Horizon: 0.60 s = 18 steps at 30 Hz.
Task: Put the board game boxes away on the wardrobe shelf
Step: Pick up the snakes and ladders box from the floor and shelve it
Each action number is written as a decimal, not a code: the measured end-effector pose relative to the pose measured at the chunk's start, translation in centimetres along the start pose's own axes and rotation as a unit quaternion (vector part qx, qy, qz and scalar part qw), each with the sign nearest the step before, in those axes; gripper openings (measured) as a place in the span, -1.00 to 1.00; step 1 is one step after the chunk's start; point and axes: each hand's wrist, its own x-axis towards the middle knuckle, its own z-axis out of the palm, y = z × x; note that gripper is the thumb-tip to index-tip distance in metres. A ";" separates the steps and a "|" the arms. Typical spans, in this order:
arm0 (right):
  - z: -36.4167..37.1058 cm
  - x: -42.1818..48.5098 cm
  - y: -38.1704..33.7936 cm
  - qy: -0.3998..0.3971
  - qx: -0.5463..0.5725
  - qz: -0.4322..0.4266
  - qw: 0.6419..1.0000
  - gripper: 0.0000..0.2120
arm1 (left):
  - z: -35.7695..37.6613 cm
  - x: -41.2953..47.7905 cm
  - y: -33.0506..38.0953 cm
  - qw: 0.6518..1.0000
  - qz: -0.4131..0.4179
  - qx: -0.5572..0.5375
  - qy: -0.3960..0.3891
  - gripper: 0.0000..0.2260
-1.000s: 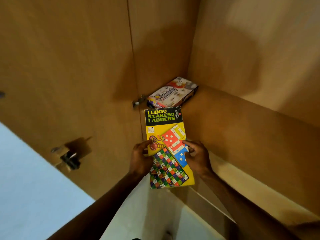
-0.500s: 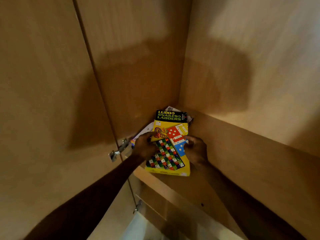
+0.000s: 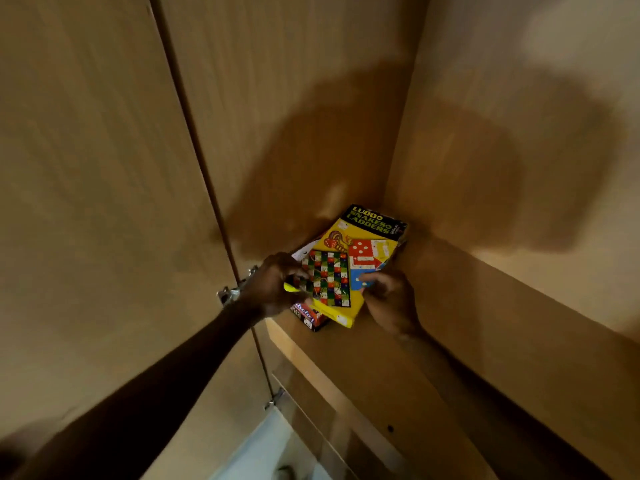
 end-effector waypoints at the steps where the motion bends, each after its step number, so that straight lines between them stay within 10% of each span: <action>1: 0.2 -0.3 -0.3 -0.020 -0.005 -0.030 0.999 -0.82 | 0.5 -0.4 0.2 0.999 -0.014 0.039 0.027 -0.70; 7: 1.9 -2.3 -1.0 -0.145 -0.077 -0.089 0.982 -0.77 | 2.8 -2.9 1.5 0.976 -0.067 0.131 0.163 -0.73; 18: 3.6 -2.2 -2.3 -0.122 -0.132 -0.092 0.979 -0.71 | 2.9 -3.3 1.3 0.985 -0.110 0.105 0.079 -0.36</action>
